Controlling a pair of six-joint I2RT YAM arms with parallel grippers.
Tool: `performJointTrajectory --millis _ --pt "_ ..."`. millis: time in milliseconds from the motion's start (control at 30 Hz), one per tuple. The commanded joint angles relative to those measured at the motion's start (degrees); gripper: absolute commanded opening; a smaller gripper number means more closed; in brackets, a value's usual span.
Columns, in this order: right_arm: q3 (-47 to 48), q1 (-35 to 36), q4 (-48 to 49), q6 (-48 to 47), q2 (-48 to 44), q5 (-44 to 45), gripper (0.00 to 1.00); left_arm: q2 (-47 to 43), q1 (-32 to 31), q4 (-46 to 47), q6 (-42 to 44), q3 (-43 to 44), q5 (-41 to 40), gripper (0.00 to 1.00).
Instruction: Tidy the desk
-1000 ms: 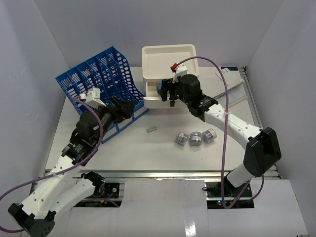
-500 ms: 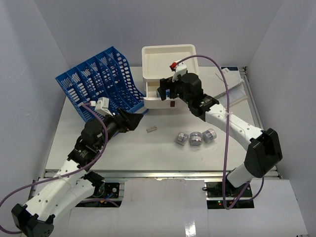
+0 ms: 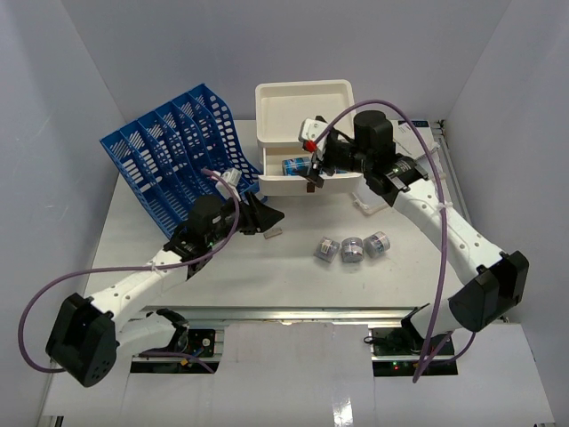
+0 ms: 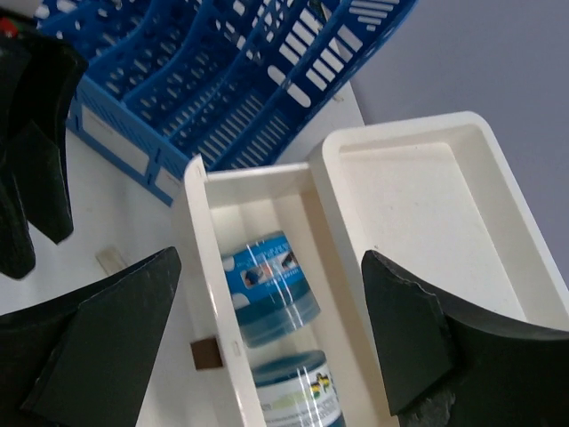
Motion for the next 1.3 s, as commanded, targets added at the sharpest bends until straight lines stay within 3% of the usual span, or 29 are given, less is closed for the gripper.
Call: performJointTrajectory --millis 0,133,367,733,1267 --pt "3.63 -5.15 -3.87 -9.35 3.3 -8.55 0.84 5.12 -0.59 9.73 3.46 2.22 3.93 0.59" --pt "6.96 -8.69 -3.8 -6.06 7.41 -11.79 0.74 9.47 -0.83 14.03 6.11 2.6 4.96 0.54" --pt "11.26 -9.9 -3.78 -5.73 13.28 -11.53 0.72 14.37 -0.85 19.01 8.49 2.96 2.28 0.54" --pt "17.03 -10.17 -4.32 -4.36 20.41 -7.57 0.63 24.16 -0.93 19.56 8.33 11.01 0.21 0.52" --pt "23.31 -10.3 -15.26 -9.3 25.15 -10.31 0.24 31.68 -0.85 22.31 5.8 17.32 -2.65 0.48"
